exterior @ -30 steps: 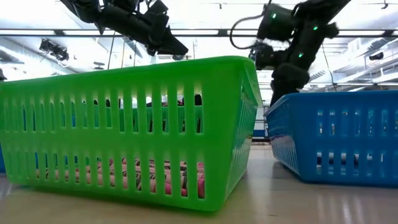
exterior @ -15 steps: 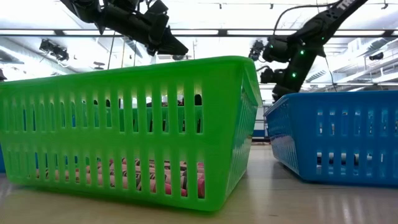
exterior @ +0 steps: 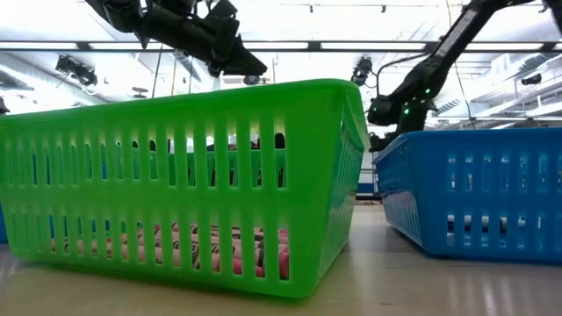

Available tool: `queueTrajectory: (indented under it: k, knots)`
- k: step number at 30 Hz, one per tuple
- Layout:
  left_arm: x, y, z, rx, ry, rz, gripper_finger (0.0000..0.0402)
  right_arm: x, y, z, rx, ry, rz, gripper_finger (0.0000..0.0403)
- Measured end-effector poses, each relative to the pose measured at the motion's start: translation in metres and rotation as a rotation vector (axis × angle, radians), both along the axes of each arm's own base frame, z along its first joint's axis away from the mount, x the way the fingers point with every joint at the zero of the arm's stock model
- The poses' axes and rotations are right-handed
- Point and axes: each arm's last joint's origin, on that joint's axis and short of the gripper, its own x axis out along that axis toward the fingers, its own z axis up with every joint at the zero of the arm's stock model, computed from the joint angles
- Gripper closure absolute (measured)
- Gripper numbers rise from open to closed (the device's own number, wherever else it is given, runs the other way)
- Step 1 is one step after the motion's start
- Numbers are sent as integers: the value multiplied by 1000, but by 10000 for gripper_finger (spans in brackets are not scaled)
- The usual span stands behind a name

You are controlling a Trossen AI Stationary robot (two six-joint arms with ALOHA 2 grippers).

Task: Sort crayons
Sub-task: Put the dark red crayon into the left blue bin

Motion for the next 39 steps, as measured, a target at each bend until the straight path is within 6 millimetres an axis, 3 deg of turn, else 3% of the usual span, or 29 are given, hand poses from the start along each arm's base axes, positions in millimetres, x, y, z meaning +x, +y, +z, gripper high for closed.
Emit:
queueTrajectory:
  k: [6,14,18,25,30,35,39]
  knots:
    - [0,0,0,0,3,-1,260,10,-31,-8,53,-26,-15,323]
    - [0,0,-1,-3,11,-1,260,16,-43,-14,68,28,-21,323]
    - [0,0,-2,-7,20,0,260,13,-37,-9,131,-2,2,323]
    - [0,0,-2,-2,24,-1,260,11,-6,12,264,83,24,323]
    - [0,0,-2,-2,25,-1,260,22,10,30,167,124,95,323]
    - [0,0,-3,-1,27,-2,260,31,11,23,64,139,230,323]
    - [-1,0,-4,-7,41,-2,260,27,2,14,-38,125,220,323]
